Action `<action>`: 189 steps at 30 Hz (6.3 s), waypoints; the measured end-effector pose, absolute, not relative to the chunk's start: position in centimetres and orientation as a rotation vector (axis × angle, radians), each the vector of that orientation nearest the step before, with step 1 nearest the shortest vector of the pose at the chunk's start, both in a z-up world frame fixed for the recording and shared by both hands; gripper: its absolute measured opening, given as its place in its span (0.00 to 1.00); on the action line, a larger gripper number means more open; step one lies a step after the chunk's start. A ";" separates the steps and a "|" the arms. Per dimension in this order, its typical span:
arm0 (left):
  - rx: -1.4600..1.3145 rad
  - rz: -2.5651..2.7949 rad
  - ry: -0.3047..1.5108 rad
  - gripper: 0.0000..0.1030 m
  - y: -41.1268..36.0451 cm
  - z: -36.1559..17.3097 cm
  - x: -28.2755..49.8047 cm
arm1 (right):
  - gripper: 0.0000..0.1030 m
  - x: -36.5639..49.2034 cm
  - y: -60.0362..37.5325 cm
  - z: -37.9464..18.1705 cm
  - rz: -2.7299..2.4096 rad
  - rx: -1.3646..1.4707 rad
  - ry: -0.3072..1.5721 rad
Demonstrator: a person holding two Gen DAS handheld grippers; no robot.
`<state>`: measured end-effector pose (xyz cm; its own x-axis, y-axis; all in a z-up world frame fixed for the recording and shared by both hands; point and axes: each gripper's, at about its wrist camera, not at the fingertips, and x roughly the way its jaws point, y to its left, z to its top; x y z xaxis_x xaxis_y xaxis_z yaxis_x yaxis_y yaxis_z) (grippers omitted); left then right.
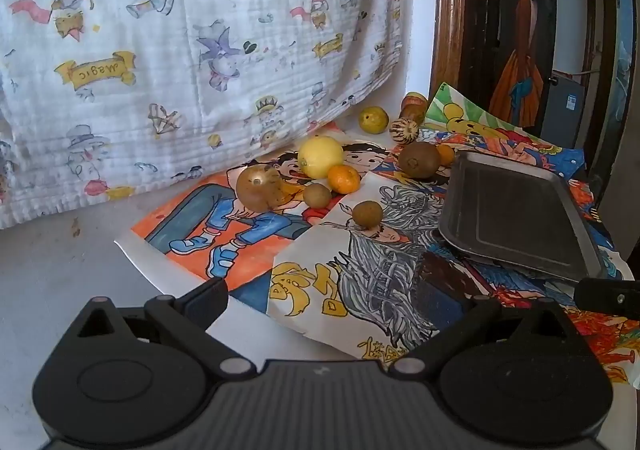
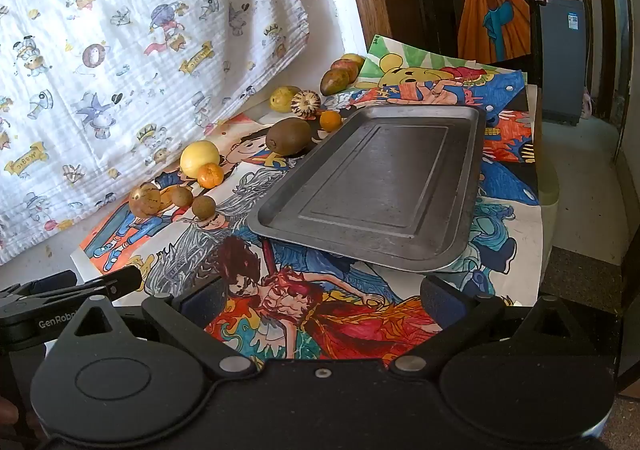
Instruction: Organize fruits
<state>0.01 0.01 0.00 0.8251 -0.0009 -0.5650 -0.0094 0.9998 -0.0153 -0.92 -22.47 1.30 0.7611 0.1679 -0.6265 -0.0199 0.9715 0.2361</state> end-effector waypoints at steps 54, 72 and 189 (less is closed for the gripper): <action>-0.019 0.005 0.613 1.00 0.0 0.0 0.0 | 1.00 -1.1 -22.4 1.3 0.103 0.222 0.701; -0.019 0.006 0.617 1.00 0.0 0.0 0.0 | 1.00 -1.0 -22.5 1.2 0.104 0.224 0.702; -0.196 -0.027 0.730 0.48 6.6 -0.1 14.5 | 0.30 16.2 -10.9 -1.1 0.641 -0.151 0.710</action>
<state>14.54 6.60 -0.15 0.7455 -0.0925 -0.6601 -0.0442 0.9813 -0.1874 16.23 -10.86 -1.07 0.5771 0.4958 -0.6490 -0.5949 0.7996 0.0819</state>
